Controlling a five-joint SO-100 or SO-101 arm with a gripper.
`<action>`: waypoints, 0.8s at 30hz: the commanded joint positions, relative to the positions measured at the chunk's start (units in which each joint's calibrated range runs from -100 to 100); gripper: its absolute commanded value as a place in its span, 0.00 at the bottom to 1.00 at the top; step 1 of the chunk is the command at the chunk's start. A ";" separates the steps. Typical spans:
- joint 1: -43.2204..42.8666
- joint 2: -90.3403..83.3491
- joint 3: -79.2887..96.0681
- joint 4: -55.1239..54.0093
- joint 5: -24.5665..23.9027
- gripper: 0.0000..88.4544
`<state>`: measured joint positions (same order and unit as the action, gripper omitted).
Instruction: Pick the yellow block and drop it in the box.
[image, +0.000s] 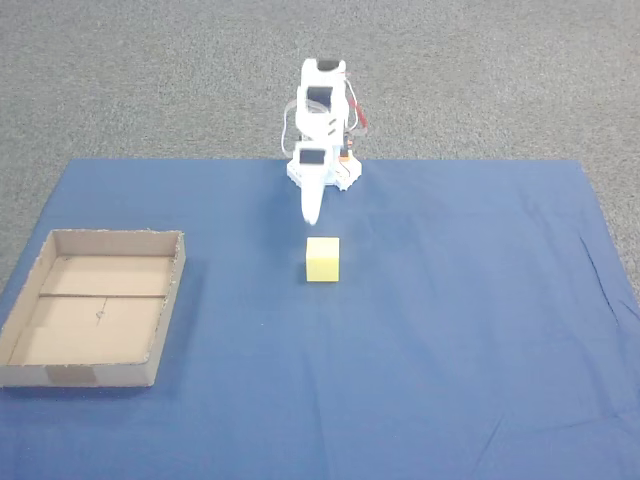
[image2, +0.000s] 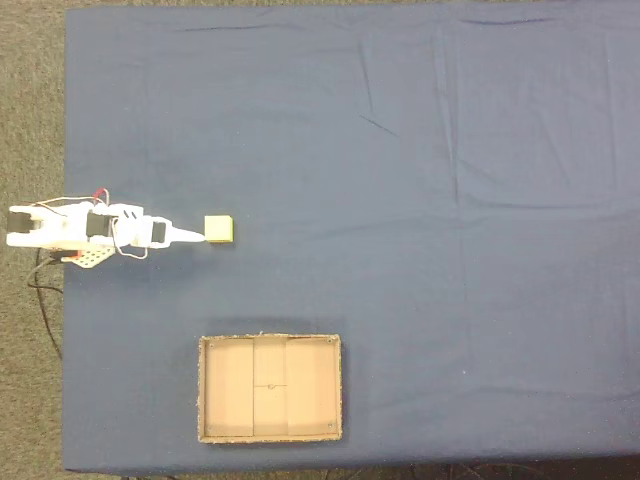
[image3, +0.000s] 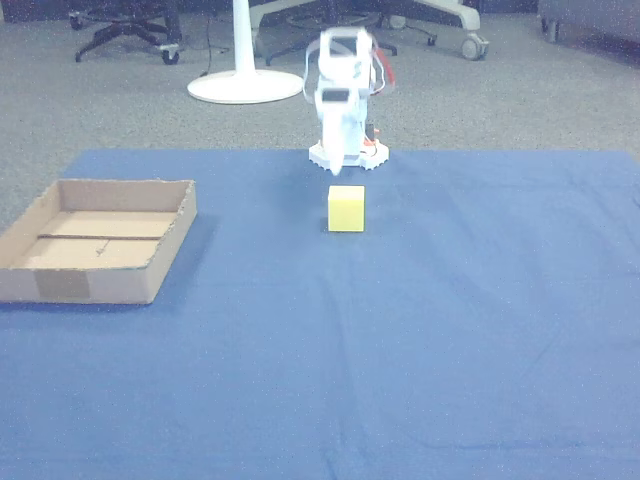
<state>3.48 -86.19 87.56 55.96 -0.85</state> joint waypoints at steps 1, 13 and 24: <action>1.91 20.21 -24.76 8.99 0.15 0.49; -0.21 69.94 -52.45 9.40 4.15 0.51; -3.83 85.22 -58.69 5.52 5.08 0.50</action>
<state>1.10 -0.51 29.63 61.99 3.88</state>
